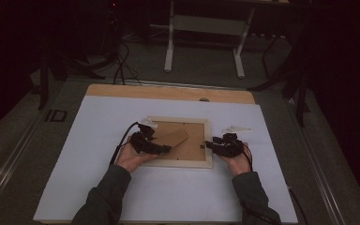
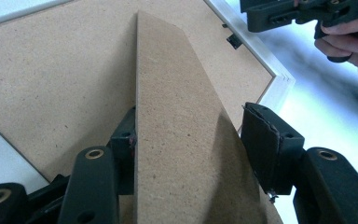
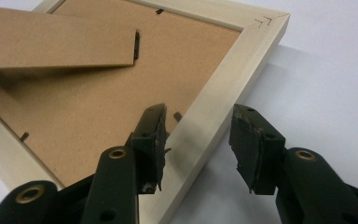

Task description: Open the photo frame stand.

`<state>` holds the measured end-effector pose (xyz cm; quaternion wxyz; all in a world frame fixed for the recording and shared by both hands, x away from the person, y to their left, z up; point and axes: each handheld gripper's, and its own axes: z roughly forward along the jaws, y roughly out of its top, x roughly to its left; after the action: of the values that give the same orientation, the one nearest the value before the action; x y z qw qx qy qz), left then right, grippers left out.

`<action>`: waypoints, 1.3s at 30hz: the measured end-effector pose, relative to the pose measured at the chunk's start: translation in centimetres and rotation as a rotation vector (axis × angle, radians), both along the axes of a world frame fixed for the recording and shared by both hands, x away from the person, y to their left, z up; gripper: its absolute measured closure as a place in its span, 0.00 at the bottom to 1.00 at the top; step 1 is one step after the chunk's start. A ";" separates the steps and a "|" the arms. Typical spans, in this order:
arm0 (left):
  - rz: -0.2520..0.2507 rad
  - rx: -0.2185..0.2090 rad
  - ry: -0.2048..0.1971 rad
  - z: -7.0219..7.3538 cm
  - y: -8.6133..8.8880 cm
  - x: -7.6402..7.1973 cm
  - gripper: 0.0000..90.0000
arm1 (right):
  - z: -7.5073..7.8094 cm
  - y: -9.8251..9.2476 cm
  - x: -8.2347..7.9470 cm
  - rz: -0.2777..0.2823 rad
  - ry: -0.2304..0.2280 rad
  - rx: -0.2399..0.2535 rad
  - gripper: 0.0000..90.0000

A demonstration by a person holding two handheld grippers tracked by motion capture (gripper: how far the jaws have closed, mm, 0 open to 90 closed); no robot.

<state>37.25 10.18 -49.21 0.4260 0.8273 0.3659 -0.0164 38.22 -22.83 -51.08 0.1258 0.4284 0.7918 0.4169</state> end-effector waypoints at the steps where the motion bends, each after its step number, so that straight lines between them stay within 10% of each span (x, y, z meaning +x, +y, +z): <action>1: -0.003 0.001 -0.004 0.1 0.0 0.0 0.50 | 0.0 0.0 0.1 0.000 0.002 0.003 0.60; 39: -0.070 0.014 -0.241 1.0 0.2 -4.0 0.53 | 1.1 0.2 3.2 0.010 0.105 0.188 0.43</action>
<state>33.21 10.38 -48.18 0.4604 0.8384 0.2830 0.0710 41.37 -22.64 -49.99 0.0414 0.4553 0.7569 0.4670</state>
